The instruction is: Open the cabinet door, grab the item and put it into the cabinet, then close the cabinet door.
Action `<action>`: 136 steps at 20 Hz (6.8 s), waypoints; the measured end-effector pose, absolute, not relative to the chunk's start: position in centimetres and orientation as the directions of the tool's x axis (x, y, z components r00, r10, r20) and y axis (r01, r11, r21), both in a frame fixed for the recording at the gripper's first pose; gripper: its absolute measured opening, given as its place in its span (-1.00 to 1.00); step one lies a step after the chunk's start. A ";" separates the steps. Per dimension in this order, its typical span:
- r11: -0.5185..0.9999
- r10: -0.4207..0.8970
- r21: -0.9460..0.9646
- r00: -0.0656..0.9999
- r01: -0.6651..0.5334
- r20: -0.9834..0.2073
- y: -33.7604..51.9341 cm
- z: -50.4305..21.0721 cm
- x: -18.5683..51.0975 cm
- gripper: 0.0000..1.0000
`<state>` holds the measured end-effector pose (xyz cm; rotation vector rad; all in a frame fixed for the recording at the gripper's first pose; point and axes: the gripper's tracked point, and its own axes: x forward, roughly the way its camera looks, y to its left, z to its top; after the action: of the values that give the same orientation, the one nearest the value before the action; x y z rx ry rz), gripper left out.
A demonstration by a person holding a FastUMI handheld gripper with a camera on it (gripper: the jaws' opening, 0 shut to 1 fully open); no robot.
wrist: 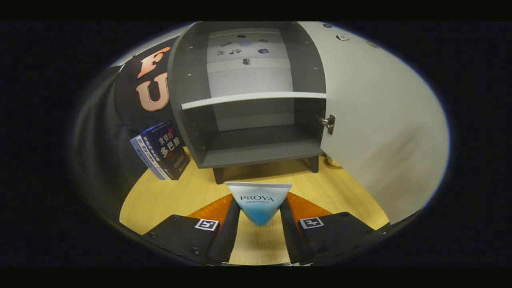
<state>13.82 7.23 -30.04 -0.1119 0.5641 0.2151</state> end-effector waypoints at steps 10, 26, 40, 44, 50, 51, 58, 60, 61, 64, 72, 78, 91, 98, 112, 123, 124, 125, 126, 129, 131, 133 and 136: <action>0.928 0.304 -0.081 0.867 -0.363 -0.395 14.0 -10.7 20.6 0.19; 0.917 0.311 -0.106 0.856 -0.385 -0.414 18.3 -4.2 33.0 0.19; 0.928 0.265 -0.090 0.812 -0.360 -0.520 17.9 -11.6 38.8 0.19; 0.933 0.251 -0.085 0.800 -0.351 -0.545 17.6 -13.9 39.1 0.22; 0.939 0.235 -0.106 0.836 -0.327 -0.496 17.4 -12.7 38.2 0.61; 0.940 0.236 -0.108 0.846 -0.324 -0.478 17.3 -11.9 37.5 0.72; 0.950 0.253 -0.090 0.903 -0.301 -0.346 15.5 -7.1 27.6 0.95; 0.955 0.240 -0.094 0.920 -0.281 -0.311 14.0 -6.5 23.4 0.94; 0.960 0.226 -0.096 0.929 -0.264 -0.292 13.0 -6.3 21.3 0.94; 0.973 0.186 -0.086 0.948 -0.215 -0.258 9.5 -6.0 15.0 0.94; 0.989 0.036 -0.137 0.989 -0.056 -0.141 -1.9 -2.9 0.6 0.94; 0.979 -0.162 -0.137 0.983 0.149 -0.089 -13.5 -1.4 -3.1 0.92; 0.965 -0.258 -0.077 0.956 0.249 -0.138 -22.8 -6.6 3.4 0.95; 0.977 -0.205 -0.087 0.971 0.196 -0.120 -21.9 -6.7 4.6 0.94; 0.994 -0.087 -0.071 0.987 0.078 -0.135 -14.1 -8.2 3.2 0.89; 0.988 0.124 -0.073 0.978 -0.137 -0.169 -2.0 -10.4 3.0 0.89; 0.984 0.147 -0.071 0.974 -0.161 -0.171 -0.7 -10.7 3.2 0.89; 0.980 0.171 -0.068 0.970 -0.185 -0.173 0.8 -10.9 3.6 0.89; 0.975 0.196 -0.066 0.965 -0.210 -0.177 2.3 -11.1 4.0 0.89; 0.954 0.273 -0.074 0.943 -0.291 -0.189 7.1 -12.1 5.3 0.91; 0.937 0.316 -0.090 0.930 -0.337 -0.189 10.9 -12.8 7.0 0.92; 0.922 0.344 -0.114 0.919 -0.369 -0.192 14.1 -13.5 9.1 0.92; 0.904 0.366 -0.153 0.907 -0.399 -0.207 18.4 -14.5 12.8 0.92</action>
<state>12.78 18.45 -14.55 -0.1947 0.1759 0.3975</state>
